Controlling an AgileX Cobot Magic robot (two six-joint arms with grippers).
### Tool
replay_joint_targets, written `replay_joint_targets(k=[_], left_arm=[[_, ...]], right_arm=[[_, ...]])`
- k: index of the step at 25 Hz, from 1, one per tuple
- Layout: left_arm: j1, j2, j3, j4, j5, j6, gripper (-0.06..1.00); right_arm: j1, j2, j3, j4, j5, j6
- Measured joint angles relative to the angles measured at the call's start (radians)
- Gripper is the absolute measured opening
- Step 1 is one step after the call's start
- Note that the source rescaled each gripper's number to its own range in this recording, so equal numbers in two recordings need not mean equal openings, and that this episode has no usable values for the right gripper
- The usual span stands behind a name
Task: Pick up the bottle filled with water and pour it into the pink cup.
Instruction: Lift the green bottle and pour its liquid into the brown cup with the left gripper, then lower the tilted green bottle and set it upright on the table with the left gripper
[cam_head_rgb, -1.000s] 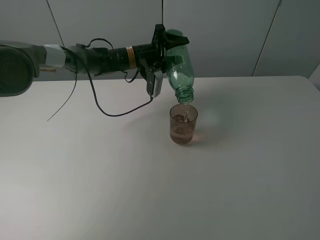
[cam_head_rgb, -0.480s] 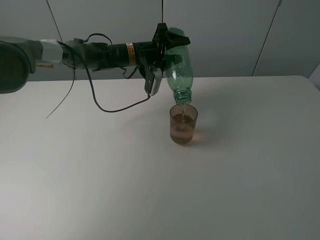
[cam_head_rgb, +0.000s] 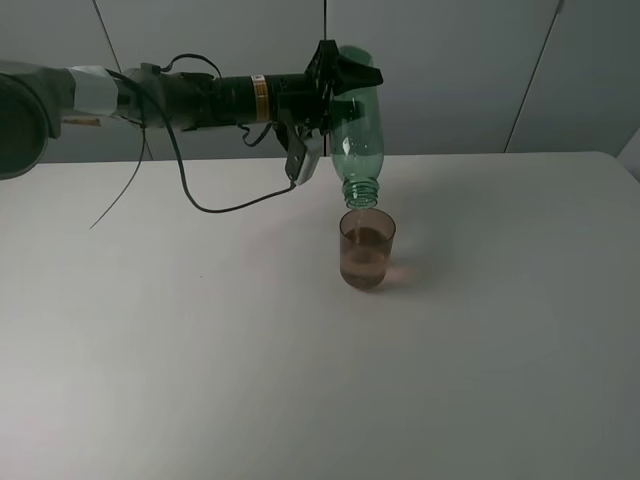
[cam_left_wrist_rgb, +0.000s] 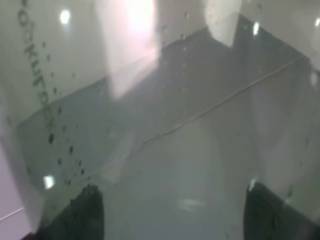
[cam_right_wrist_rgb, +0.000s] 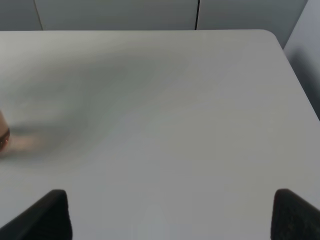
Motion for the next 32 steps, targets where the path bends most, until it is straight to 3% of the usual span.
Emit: replay_joint_targets(k=[19,28,32], left_arm=[[-0.04,-0.027,0.002,0.017,0.018,0.087,0.0],[-0.032,-0.035,0.095,-0.054,0.025,-0.037,0.0],[-0.002,-0.071,0.201,-0.121,0.037,-0.183,0.0]], right_arm=[[0.0,0.0,0.0,0.0,0.0,0.0],[0.0,0.0,0.0,0.0,0.0,0.0],[0.0,0.0,0.0,0.0,0.0,0.0]])
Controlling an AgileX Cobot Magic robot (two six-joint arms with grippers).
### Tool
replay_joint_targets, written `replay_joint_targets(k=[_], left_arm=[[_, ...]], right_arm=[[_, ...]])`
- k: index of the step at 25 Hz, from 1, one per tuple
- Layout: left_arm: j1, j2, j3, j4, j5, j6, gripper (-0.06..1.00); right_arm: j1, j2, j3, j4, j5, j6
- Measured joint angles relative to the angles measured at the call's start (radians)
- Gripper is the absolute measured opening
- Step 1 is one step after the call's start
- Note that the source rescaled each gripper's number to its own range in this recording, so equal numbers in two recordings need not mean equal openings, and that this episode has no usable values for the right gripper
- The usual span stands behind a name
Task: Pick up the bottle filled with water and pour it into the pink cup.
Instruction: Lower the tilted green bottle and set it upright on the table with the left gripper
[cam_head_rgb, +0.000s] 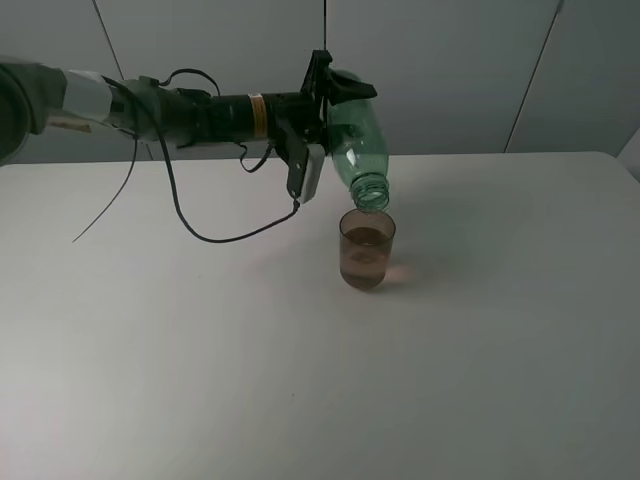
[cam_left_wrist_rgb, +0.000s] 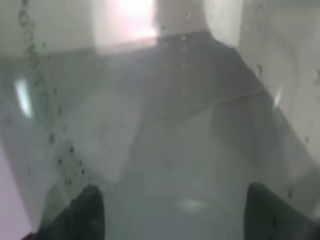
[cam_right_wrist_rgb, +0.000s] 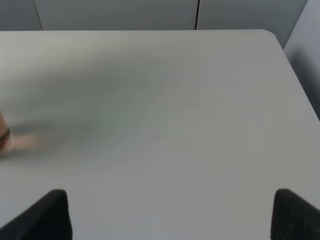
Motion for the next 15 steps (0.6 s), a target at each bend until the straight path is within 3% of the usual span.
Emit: replay_joint_targets(k=[5,10,15], left_arm=[[0.042,-0.121,0.159,-0.172,0.06,-0.318,0.0],[0.053,-0.253,0.368,-0.472,0.227,-0.595,0.0],[0.053,-0.389,0.581,-0.766,0.253,-0.839,0.0]], right_arm=[[0.0,0.0,0.0,0.0,0.0,0.0],[0.0,0.0,0.0,0.0,0.0,0.0],[0.0,0.0,0.0,0.0,0.0,0.0]])
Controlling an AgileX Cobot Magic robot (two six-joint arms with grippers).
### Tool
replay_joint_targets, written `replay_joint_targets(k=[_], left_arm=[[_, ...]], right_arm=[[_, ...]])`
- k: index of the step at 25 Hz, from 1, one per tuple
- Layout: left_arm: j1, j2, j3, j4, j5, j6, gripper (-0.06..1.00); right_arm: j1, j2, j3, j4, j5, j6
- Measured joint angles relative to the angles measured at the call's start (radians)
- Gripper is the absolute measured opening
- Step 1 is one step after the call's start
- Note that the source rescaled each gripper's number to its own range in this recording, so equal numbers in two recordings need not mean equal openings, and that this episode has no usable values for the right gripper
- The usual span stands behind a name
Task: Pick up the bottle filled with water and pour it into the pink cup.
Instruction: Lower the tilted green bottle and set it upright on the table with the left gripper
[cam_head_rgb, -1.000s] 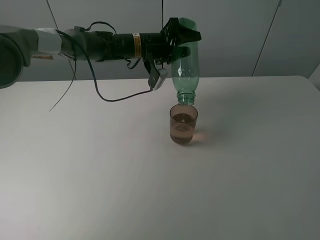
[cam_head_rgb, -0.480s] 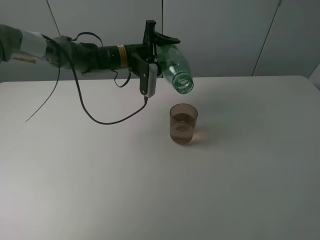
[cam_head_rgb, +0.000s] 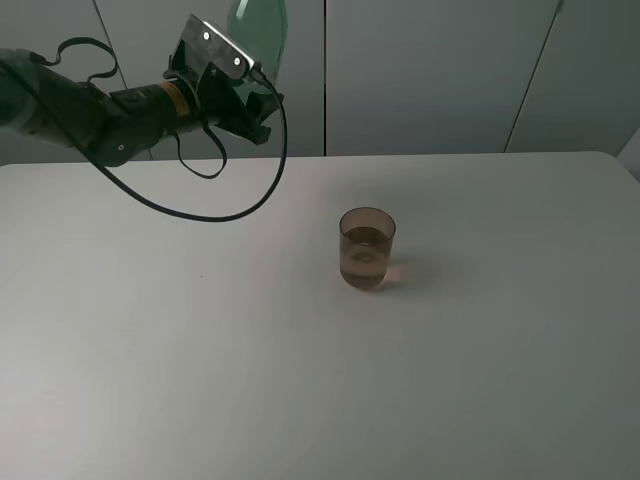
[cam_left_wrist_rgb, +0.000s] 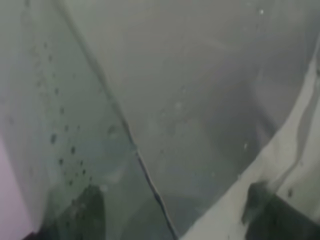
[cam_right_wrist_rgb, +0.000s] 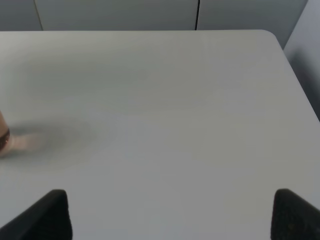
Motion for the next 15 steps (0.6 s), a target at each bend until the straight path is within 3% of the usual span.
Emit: replay_joint_targets(k=[3,7,12,15], left_arm=[[0.0,-0.038,0.119,-0.185,-0.042,-0.066,0.0],[0.019,-0.044,0.262,-0.346,-0.06,-0.131,0.0],[0.062,-0.041,0.35,-0.369,-0.109,-0.064,0.0],[0.073,-0.005,0.35,-0.336,-0.213,-0.034,0.0]], right_arm=[[0.0,0.0,0.0,0.0,0.0,0.0],[0.0,0.0,0.0,0.0,0.0,0.0],[0.0,0.0,0.0,0.0,0.0,0.0],[0.0,0.0,0.0,0.0,0.0,0.0]])
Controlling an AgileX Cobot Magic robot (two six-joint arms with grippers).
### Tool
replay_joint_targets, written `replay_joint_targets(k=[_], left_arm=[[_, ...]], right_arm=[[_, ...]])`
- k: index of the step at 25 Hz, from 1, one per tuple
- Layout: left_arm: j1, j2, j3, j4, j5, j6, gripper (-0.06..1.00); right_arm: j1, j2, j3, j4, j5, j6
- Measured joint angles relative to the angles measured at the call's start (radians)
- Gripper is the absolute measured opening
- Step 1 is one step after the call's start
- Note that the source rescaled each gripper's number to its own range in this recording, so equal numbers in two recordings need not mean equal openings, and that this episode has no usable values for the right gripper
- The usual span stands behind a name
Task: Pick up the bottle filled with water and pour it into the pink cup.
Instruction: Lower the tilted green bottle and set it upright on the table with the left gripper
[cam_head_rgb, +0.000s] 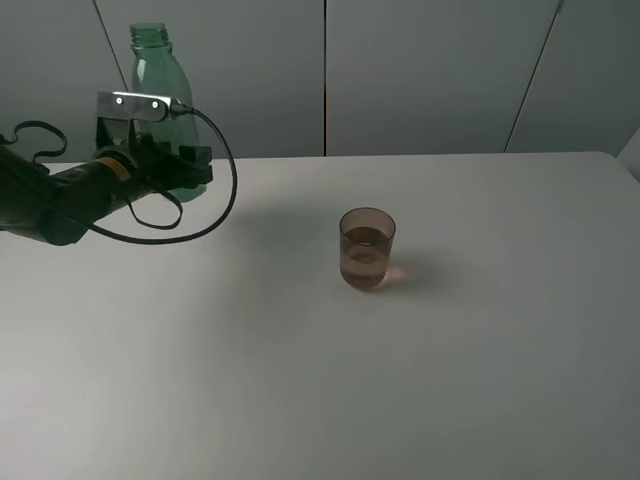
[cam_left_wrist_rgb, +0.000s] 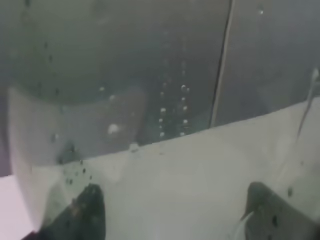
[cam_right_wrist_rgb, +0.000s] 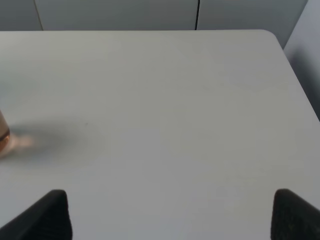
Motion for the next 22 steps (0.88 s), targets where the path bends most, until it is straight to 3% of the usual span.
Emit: replay_joint_targets(k=[4,9,17,22], left_arm=[[0.005,0.063,0.002,0.033,-0.103,0.041,0.0],[0.025,0.118,0.002,0.043,-0.109,0.074,0.0],[0.119,0.127,0.002,0.047,-0.124,0.08,0.0],[0.151,0.166,0.002,0.055,-0.177,0.078,0.0]], right_arm=[[0.0,0.0,0.0,0.0,0.0,0.0],[0.0,0.0,0.0,0.0,0.0,0.0],[0.0,0.0,0.0,0.0,0.0,0.0],[0.0,0.0,0.0,0.0,0.0,0.0]])
